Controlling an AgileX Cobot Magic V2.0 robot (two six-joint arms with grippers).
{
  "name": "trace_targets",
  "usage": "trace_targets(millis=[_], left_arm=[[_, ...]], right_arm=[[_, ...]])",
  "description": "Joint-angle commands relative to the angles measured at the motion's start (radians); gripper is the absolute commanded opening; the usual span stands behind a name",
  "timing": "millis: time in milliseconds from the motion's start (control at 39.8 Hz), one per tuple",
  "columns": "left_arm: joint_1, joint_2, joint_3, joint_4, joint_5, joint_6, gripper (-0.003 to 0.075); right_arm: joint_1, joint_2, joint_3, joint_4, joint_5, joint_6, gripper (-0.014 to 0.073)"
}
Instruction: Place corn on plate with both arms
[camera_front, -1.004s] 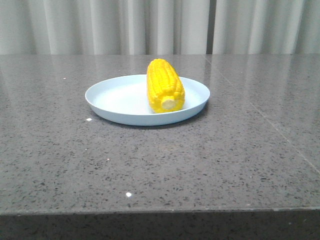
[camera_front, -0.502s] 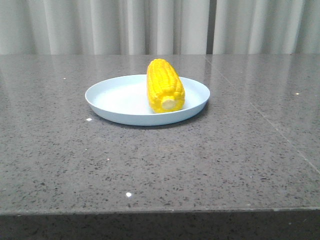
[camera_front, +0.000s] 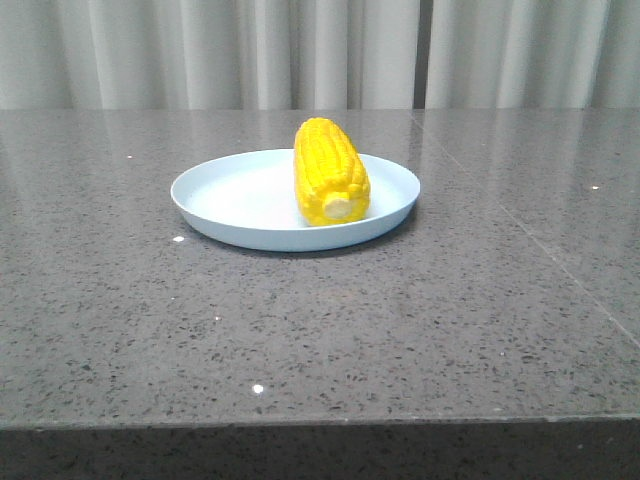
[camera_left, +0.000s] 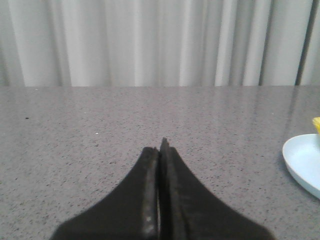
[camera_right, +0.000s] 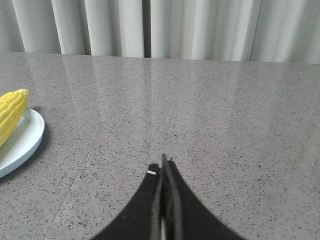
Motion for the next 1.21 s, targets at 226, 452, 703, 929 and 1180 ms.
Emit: trace_targets(millis=[226, 452, 703, 929, 1180], left_arm=[[0.061, -0.153, 0.174, 0.0, -0.112, -0.005, -0.002], [0.061, -0.157, 0.255, -0.004, -0.164, -0.005, -0.002], [0.061, -0.155, 0.255, -0.004, -0.164, -0.005, -0.002], [0.061, -0.155, 0.255, -0.004, -0.164, -0.005, -0.002], [0.061, -0.155, 0.255, -0.004, -0.164, -0.005, -0.002]], right_arm=[[-0.005, 0.008, -0.026, -0.022, -0.085, -0.01, -0.0069], [-0.005, 0.008, -0.026, -0.022, -0.085, -0.01, -0.0069], [-0.005, 0.008, -0.026, -0.022, -0.085, -0.01, -0.0069], [-0.005, 0.008, -0.026, -0.022, -0.085, -0.01, -0.0069], [-0.005, 0.008, -0.026, -0.022, -0.085, -0.01, -0.0069]])
